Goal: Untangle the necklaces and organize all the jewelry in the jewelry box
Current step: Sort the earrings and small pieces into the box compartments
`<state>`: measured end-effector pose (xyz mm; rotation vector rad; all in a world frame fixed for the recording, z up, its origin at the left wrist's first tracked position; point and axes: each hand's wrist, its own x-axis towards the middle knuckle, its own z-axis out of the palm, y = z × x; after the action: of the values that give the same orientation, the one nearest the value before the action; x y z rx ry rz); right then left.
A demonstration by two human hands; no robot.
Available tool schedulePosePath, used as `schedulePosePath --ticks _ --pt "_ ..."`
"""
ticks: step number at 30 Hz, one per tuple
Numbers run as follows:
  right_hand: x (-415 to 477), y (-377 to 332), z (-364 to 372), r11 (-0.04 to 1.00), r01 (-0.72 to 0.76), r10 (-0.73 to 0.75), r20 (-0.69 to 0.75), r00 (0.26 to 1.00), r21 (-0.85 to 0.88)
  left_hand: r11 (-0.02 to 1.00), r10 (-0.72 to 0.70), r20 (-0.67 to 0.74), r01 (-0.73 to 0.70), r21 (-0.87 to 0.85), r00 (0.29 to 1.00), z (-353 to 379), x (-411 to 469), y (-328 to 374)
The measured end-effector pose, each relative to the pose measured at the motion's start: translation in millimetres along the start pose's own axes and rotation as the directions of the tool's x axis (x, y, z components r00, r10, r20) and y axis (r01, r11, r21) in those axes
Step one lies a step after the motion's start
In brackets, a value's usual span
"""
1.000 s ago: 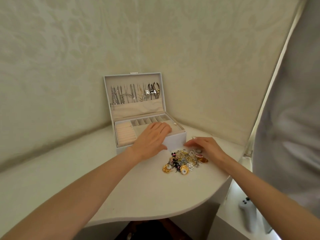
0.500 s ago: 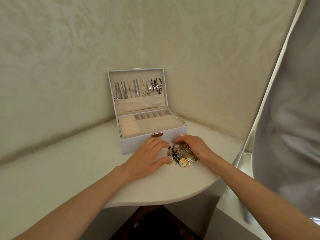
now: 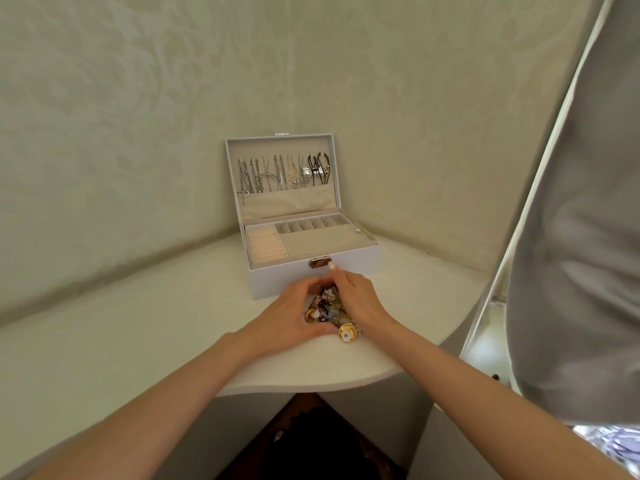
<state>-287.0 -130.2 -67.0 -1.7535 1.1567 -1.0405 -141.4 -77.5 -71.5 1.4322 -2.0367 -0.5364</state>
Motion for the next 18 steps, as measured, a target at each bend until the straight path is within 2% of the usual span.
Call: schedulePosePath --ticks 6,8,9,11,13,14,16,18 --pt "0.6 -1.6 4.1 0.997 -0.029 0.021 0.11 0.994 0.072 0.998 -0.008 0.012 0.007 0.061 1.0 -15.6 -15.6 -16.6" --pt "1.7 0.1 -3.9 0.979 -0.06 0.05 0.056 0.997 0.195 0.998 0.013 -0.002 -0.013 0.057 1.0 -17.7 -19.3 -18.7" --pt "2.0 1.4 -9.8 0.969 -0.048 0.058 -0.032 0.998 0.243 0.997 0.043 -0.035 -0.04 0.064 0.998 -18.7 -20.8 -19.9" --pt "5.5 7.3 -23.1 0.974 0.018 0.052 -0.3 0.952 0.225 0.985 0.128 -0.193 -0.102 0.137 0.973 -21.1 -22.7 -22.2" --pt "13.9 16.3 -37.2 0.987 -0.006 0.083 -0.48 0.874 0.16 0.974 0.163 -0.415 -0.08 0.21 0.895 -22.7 -22.4 -24.8" --pt "19.0 20.5 -43.4 0.989 -0.058 0.121 -0.505 0.855 0.139 0.976 0.141 -0.521 -0.031 0.214 0.841 -23.4 -21.8 -25.3" --pt "27.8 27.3 -51.9 0.981 -0.171 0.196 -0.455 0.869 0.097 0.985 0.019 -0.653 0.097 0.141 0.757 -24.9 -20.3 -26.7" --pt "32.9 29.0 -54.8 0.977 -0.215 0.207 -0.339 0.918 0.016 0.976 -0.154 -0.639 0.217 0.021 0.754 -24.5 -16.7 -30.7"
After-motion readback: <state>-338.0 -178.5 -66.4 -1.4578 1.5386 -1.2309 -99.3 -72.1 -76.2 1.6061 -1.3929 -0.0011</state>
